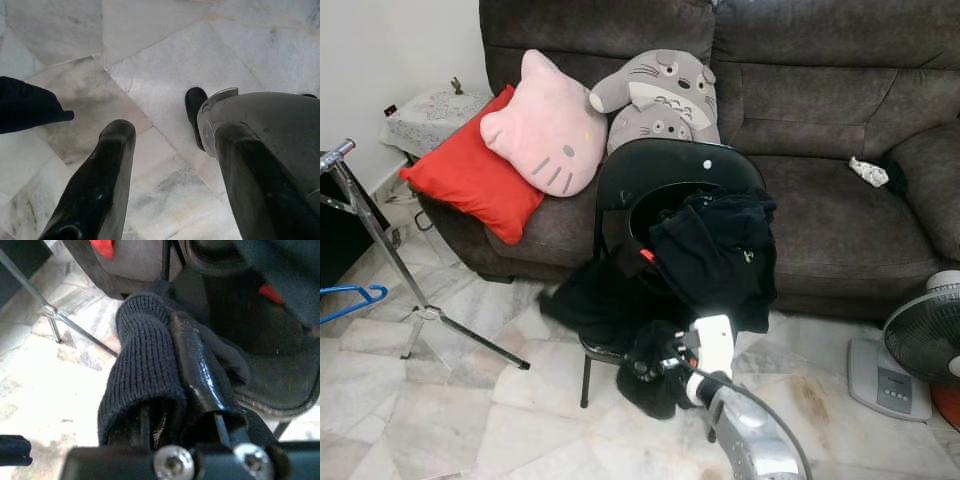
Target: Hang hanger
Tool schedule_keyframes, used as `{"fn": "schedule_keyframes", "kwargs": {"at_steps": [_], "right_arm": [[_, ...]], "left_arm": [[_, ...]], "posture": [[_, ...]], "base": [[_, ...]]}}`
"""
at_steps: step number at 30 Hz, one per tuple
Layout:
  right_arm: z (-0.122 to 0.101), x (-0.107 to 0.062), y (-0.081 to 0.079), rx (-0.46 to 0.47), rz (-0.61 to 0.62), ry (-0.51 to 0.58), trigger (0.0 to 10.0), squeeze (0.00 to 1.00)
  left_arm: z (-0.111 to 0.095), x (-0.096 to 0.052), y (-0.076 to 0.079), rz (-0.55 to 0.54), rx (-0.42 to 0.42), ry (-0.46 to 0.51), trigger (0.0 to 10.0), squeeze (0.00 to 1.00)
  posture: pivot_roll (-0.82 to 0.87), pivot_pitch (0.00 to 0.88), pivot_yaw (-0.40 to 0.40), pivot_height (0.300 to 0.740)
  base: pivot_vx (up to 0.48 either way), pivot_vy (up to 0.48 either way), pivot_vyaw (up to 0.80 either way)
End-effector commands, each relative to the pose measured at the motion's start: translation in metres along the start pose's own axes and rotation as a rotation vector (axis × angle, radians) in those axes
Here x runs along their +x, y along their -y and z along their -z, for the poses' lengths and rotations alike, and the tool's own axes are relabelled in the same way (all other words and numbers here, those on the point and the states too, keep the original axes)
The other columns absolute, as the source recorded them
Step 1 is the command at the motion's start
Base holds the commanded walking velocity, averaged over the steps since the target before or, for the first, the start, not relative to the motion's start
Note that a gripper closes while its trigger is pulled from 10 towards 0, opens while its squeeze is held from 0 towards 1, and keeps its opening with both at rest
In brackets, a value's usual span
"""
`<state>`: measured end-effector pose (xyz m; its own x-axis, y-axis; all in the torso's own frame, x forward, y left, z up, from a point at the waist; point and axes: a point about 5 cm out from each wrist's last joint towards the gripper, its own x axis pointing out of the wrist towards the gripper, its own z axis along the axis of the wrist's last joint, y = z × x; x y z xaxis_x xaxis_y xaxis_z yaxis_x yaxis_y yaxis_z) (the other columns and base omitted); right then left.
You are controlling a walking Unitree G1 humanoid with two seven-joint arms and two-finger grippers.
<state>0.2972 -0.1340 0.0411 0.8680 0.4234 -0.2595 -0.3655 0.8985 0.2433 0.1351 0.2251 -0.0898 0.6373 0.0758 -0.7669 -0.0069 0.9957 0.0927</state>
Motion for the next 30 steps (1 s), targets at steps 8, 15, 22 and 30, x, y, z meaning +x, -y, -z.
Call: {"fn": "schedule_keyframes", "kwargs": {"at_steps": [8,15,22,30], "right_arm": [[0.024,0.001,0.014,0.051,0.167,-0.048,10.0,0.00],[0.009,-0.002,0.032,0.051,0.304,0.067,10.0,0.00],[-0.013,-0.002,0.033,0.060,0.315,0.215,10.0,0.00],[-0.022,0.001,0.028,0.040,0.272,0.255,10.0,0.00]], "left_arm": [[0.017,-0.006,-0.006,-0.022,-0.014,-0.071,10.0,0.00],[0.020,-0.007,-0.006,-0.033,-0.023,-0.083,10.0,0.00],[0.020,-0.006,-0.004,-0.036,-0.028,-0.089,10.0,0.00],[0.017,-0.005,-0.003,-0.037,-0.035,-0.091,10.0,0.00]], "posture": [[-0.05,0.126,0.027,0.740],[-0.05,0.123,0.023,0.740],[-0.05,0.104,0.020,0.740],[-0.04,0.083,0.014,0.740]], "base": [[0.000,0.000,0.00],[0.000,0.000,0.30],[0.000,0.000,0.80],[0.000,0.000,0.80]]}}
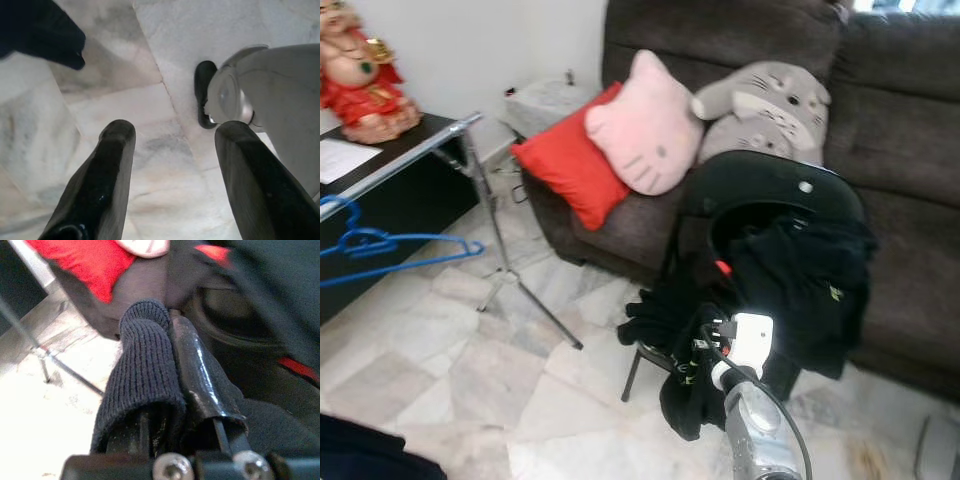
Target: Hang hanger
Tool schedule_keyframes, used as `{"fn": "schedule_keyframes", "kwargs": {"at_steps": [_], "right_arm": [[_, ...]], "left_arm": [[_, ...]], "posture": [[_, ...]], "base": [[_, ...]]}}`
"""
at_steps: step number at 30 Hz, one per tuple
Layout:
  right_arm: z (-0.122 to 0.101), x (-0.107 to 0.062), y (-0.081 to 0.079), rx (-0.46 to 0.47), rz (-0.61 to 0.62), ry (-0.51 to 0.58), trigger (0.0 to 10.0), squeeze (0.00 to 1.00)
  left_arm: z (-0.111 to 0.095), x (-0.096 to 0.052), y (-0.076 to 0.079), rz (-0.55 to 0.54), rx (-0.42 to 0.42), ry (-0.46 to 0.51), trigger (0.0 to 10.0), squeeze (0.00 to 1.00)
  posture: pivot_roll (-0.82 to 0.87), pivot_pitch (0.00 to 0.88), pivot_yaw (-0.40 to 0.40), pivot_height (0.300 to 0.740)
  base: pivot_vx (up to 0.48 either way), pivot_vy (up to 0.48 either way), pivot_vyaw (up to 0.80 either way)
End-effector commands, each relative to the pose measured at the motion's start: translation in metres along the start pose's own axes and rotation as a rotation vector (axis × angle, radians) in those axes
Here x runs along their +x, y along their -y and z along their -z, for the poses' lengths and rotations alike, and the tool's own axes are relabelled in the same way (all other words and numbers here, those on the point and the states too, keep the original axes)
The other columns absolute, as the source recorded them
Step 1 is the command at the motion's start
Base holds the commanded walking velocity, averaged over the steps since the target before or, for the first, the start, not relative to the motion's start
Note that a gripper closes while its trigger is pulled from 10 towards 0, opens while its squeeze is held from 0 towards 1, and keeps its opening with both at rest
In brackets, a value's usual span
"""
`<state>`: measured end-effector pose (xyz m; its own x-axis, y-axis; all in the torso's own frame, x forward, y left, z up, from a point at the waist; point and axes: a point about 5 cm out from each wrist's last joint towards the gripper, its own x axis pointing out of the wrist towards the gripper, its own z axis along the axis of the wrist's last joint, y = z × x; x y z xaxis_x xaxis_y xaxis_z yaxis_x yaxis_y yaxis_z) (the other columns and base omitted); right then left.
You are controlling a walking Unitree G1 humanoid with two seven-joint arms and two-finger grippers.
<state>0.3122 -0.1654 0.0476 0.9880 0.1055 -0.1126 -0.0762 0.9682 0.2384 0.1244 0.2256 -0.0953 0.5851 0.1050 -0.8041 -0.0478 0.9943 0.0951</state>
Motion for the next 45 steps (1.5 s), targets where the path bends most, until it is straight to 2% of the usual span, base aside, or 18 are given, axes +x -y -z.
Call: {"fn": "schedule_keyframes", "kwargs": {"at_steps": [1,20,34,45], "right_arm": [[-0.006,0.004,-0.006,-0.010,-0.030,0.036,10.0,0.00],[-0.014,0.009,-0.014,0.005,-0.075,0.071,10.0,0.00],[-0.024,0.013,-0.008,0.015,-0.076,0.085,10.0,0.00],[-0.028,0.016,-0.012,0.037,-0.063,0.100,10.0,0.00]], "left_arm": [[0.005,-0.001,-0.002,-0.010,-0.005,-0.026,10.0,0.00],[0.002,-0.001,-0.007,-0.053,-0.093,-0.009,10.0,0.00],[0.004,0.000,0.004,-0.069,-0.162,-0.011,10.0,0.00],[0.004,-0.001,0.000,-0.084,-0.168,0.001,10.0,0.00]], "posture": [[-0.04,0.078,0.013,0.740],[-0.03,0.065,-0.008,0.740],[-0.01,0.059,-0.051,0.740],[0.00,0.077,-0.033,0.740]], "base": [[0.000,0.000,0.80],[0.000,0.000,0.80],[0.000,0.000,0.80],[0.000,0.000,0.80]]}}
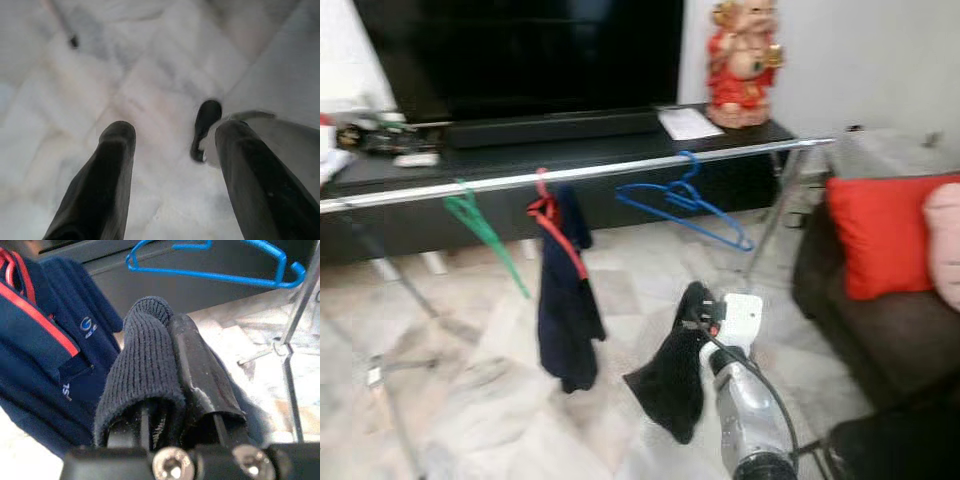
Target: Hang hanger
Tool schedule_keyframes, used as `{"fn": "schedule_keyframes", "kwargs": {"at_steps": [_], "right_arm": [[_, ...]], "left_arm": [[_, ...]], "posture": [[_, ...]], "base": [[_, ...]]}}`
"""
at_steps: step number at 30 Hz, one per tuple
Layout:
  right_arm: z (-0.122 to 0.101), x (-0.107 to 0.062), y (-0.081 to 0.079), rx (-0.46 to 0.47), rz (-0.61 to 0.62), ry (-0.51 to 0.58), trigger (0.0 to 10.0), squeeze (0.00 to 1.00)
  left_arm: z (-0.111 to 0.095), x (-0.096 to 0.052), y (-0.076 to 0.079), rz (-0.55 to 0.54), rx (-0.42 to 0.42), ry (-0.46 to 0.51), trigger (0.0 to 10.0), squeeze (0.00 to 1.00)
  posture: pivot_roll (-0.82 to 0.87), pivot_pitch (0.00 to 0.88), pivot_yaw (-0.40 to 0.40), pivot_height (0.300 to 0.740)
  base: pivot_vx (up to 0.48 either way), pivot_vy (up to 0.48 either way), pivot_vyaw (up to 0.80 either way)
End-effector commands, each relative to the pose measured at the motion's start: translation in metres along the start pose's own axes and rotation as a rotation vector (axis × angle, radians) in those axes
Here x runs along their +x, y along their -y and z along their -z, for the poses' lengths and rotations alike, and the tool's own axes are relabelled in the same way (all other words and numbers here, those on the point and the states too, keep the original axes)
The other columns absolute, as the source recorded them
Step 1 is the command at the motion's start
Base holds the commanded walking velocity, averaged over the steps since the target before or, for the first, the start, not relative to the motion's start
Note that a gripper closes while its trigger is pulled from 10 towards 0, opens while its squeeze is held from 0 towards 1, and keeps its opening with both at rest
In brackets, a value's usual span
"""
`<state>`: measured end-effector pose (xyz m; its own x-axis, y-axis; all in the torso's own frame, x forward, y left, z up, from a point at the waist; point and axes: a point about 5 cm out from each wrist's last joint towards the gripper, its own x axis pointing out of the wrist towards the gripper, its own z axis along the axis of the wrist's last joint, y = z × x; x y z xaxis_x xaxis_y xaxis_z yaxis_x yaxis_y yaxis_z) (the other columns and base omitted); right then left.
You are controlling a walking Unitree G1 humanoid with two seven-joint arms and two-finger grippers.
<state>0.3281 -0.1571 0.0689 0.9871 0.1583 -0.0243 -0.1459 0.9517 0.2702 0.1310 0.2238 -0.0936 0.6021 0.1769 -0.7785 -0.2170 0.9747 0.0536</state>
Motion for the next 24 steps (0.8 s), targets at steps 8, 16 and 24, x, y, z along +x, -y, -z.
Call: {"fn": "schedule_keyframes", "kwargs": {"at_steps": [8,16,24], "right_arm": [[0.003,-0.002,0.010,0.045,0.111,-0.015,10.0,0.00],[0.007,-0.006,0.015,0.058,0.152,-0.032,10.0,0.00],[0.006,-0.004,0.010,0.006,0.123,-0.024,10.0,0.00]], "left_arm": [[0.012,-0.005,-0.007,-0.017,0.009,-0.028,10.0,0.00],[0.011,-0.005,-0.007,-0.015,0.007,-0.009,10.0,0.00],[0.003,-0.003,-0.003,-0.002,0.011,0.017,10.0,0.00]], "posture": [[0.00,0.077,-0.022,0.740],[0.00,0.080,-0.021,0.740],[-0.01,0.054,-0.025,0.740]], "base": [[0.000,0.000,0.10],[0.000,0.000,0.00],[0.000,0.000,0.00]]}}
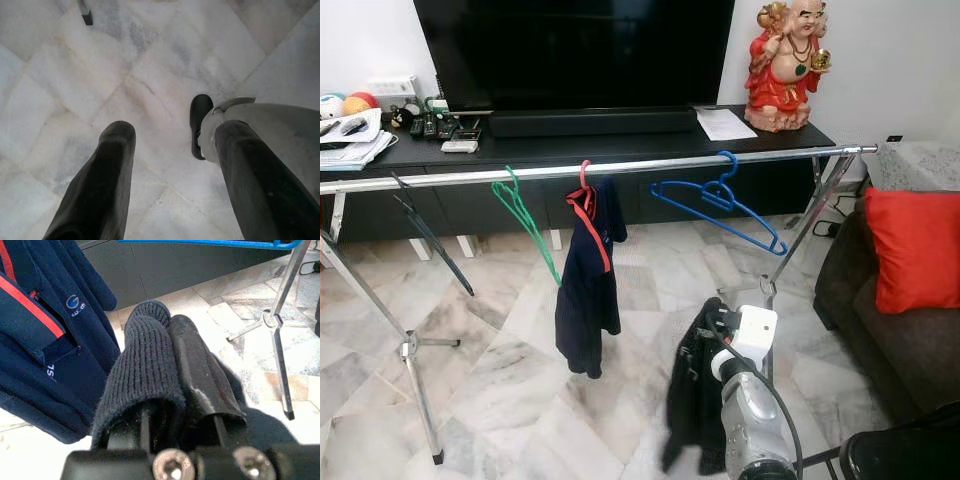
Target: Hang hanger
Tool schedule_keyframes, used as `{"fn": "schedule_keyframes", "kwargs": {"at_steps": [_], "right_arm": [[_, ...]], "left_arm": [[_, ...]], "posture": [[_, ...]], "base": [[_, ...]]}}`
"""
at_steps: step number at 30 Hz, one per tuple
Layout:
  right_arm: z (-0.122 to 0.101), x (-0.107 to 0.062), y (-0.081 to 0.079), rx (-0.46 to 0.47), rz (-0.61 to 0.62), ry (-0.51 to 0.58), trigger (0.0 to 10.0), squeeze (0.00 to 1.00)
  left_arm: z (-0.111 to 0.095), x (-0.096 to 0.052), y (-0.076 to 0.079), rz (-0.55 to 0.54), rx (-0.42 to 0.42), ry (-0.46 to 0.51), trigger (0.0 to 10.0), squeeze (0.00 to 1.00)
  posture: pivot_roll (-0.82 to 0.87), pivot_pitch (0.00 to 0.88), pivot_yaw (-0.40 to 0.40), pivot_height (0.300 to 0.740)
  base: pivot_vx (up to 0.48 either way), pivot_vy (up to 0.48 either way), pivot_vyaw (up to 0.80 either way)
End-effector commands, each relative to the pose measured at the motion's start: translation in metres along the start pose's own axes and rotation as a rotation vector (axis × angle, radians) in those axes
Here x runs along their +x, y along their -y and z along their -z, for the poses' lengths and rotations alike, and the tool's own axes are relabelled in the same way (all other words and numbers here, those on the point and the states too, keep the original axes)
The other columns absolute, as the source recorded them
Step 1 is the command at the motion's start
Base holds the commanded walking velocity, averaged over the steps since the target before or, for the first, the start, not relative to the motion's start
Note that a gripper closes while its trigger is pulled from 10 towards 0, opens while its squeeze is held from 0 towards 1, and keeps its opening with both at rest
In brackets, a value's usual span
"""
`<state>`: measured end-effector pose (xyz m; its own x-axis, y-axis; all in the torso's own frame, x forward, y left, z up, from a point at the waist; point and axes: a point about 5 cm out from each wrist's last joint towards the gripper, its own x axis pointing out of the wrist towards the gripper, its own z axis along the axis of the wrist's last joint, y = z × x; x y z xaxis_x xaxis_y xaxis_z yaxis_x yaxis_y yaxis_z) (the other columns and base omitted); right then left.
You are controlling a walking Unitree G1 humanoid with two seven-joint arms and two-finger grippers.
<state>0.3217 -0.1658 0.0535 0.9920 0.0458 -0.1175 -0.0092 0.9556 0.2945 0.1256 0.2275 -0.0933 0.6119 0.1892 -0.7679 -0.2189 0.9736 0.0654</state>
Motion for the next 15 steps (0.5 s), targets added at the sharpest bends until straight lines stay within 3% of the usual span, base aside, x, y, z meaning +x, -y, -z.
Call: {"fn": "schedule_keyframes", "kwargs": {"at_steps": [1,15], "right_arm": [[-0.008,0.003,-0.002,-0.037,-0.013,0.039,10.0,0.00],[-0.011,0.005,-0.007,-0.045,-0.051,0.051,10.0,0.00]], "left_arm": [[0.000,0.000,0.002,0.009,0.007,0.002,10.0,0.00],[-0.012,0.004,0.009,0.023,0.020,0.050,10.0,0.00]], "posture": [[-0.01,0.054,-0.025,0.740],[0.01,0.033,-0.034,0.740]], "base": [[0.000,0.000,0.00],[0.000,0.000,0.80]]}}
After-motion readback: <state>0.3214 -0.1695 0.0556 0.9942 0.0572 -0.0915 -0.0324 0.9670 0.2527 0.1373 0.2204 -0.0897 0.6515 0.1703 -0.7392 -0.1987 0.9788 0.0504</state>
